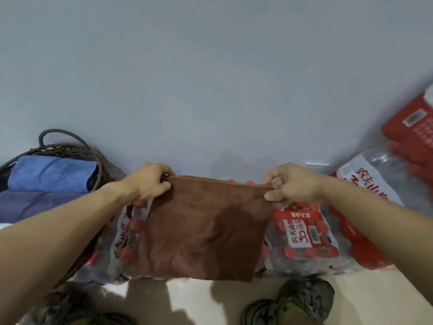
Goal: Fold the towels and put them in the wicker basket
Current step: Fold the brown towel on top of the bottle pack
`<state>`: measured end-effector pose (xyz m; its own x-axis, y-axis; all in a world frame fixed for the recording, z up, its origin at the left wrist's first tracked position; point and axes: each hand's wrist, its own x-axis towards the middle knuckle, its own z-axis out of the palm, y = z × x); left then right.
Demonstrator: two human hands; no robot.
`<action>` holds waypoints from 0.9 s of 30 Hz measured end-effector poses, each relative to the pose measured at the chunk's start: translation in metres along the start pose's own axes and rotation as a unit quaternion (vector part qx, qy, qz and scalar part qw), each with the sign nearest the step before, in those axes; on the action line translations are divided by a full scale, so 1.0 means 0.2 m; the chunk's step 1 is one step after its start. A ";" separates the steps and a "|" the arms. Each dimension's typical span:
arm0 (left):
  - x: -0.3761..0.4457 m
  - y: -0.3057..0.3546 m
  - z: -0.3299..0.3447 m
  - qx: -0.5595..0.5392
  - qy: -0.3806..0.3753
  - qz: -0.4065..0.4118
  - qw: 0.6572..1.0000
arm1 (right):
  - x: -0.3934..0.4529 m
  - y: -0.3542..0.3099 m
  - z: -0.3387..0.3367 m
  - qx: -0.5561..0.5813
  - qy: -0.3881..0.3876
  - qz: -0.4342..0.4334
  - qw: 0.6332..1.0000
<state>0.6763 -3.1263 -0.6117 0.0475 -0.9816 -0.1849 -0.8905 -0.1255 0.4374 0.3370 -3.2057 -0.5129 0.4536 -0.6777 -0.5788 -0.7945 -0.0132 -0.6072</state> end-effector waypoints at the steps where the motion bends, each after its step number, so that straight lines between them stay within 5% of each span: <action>1: -0.02 0.01 -0.05 0.012 -0.022 0.005 1.000 | -0.04 -0.01 -0.01 -0.003 -0.007 -0.006 1.000; 7: -0.21 0.05 -0.36 0.086 -0.072 0.066 0.991 | -0.24 -0.03 -0.06 0.030 0.023 -0.052 0.998; 15: -0.67 0.07 -0.55 -0.130 -0.020 0.078 0.988 | -0.39 0.08 0.02 0.108 0.046 -0.082 0.990; 19: -0.78 0.13 -0.52 -0.235 0.002 0.029 0.972 | -0.43 0.11 0.04 0.127 0.001 -0.072 0.989; 25: -0.86 0.15 -0.47 -0.423 -0.115 -0.031 0.899 | -0.48 0.20 0.02 0.184 -0.120 -0.009 0.976; 27: -0.83 0.14 -0.43 -0.405 -0.121 -0.054 0.905 | -0.46 0.20 0.01 0.173 -0.153 0.027 0.973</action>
<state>0.6827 -2.9800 -0.4933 -0.0741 -0.9092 -0.4097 -0.2591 -0.3792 0.8883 0.2636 -3.1428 -0.4856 0.5566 -0.4189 -0.7174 -0.6612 0.2994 -0.6878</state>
